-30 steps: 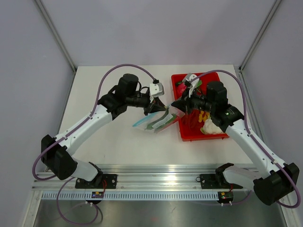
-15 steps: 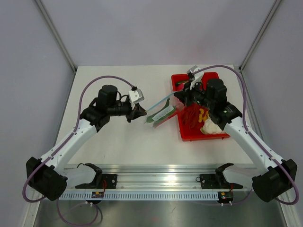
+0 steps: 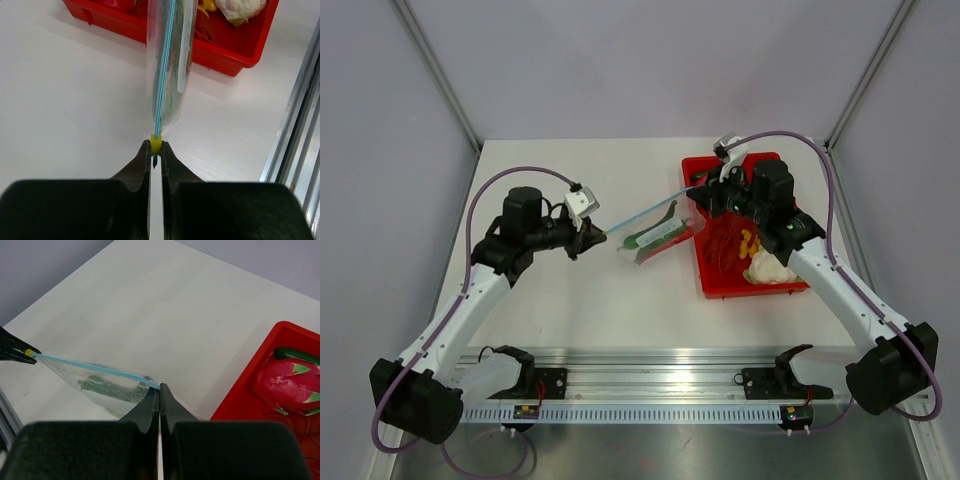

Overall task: Place the food in the zip-top bag and seal the zipper
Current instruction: Zip the zipper food storage bag, then place the zipper food storage bag at the center of the board.

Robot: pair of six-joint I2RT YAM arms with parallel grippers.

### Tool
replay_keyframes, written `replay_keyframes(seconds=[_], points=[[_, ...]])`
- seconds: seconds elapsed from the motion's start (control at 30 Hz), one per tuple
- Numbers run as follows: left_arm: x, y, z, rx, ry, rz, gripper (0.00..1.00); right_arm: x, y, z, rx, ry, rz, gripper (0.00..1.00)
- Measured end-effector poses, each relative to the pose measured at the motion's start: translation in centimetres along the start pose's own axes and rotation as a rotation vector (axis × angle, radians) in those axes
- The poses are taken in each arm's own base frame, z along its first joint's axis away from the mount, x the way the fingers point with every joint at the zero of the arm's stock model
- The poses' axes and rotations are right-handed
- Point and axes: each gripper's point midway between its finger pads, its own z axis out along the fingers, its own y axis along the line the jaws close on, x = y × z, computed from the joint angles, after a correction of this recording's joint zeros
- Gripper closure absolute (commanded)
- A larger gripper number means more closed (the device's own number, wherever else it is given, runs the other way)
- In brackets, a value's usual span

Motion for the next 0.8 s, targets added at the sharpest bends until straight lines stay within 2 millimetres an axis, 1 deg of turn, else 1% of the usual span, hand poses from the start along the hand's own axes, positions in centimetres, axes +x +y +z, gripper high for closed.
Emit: replay_keyframes(seconds=[0.13, 0.27, 0.3, 0.33, 0.4, 0.47, 0.53, 0.6, 0.67, 0.73, 0.8], points=[[0.1, 0.3, -0.1, -0.009, 0.0, -0.005, 1.0, 0.2, 0.0, 0.1, -0.008, 0.006, 0.004, 1.0], [0.4, 0.4, -0.1, -0.011, 0.005, -0.021, 1.0, 0.0, 0.3, 0.5, -0.036, -0.004, 0.014, 0.99], [0.5, 0.5, 0.0, -0.014, 0.008, -0.025, 1.0, -0.1, 0.4, 0.7, -0.046, -0.007, 0.017, 0.8], [0.6, 0.7, 0.0, -0.022, 0.013, -0.034, 1.0, 0.0, 0.4, 0.9, -0.057, -0.004, 0.031, 0.71], [1.3, 1.3, 0.0, -0.054, 0.041, -0.062, 1.0, -0.5, -0.2, 1.7, -0.058, -0.016, 0.043, 0.61], [2.0, 2.5, 0.0, -0.102, 0.08, -0.093, 1.0, -1.3, -0.8, 2.7, -0.067, -0.031, 0.057, 0.49], [2.1, 3.9, 0.2, -0.156, 0.104, -0.11, 1.0, -2.2, -1.3, 3.9, -0.078, -0.044, 0.069, 0.41], [1.7, 5.1, 0.3, -0.204, 0.112, -0.121, 1.0, -3.0, -1.7, 5.4, -0.094, -0.05, 0.081, 0.41], [0.7, 5.9, 0.2, -0.233, 0.095, -0.126, 1.0, -3.6, -2.0, 6.5, -0.096, -0.053, 0.089, 0.4], [-0.4, 6.1, 0.1, -0.244, 0.059, -0.126, 1.0, -4.1, -2.3, 7.2, -0.094, -0.056, 0.096, 0.4], [-1.2, 5.9, -0.1, -0.248, 0.022, -0.13, 1.0, -4.5, -2.4, 7.2, -0.086, -0.061, 0.098, 0.4]])
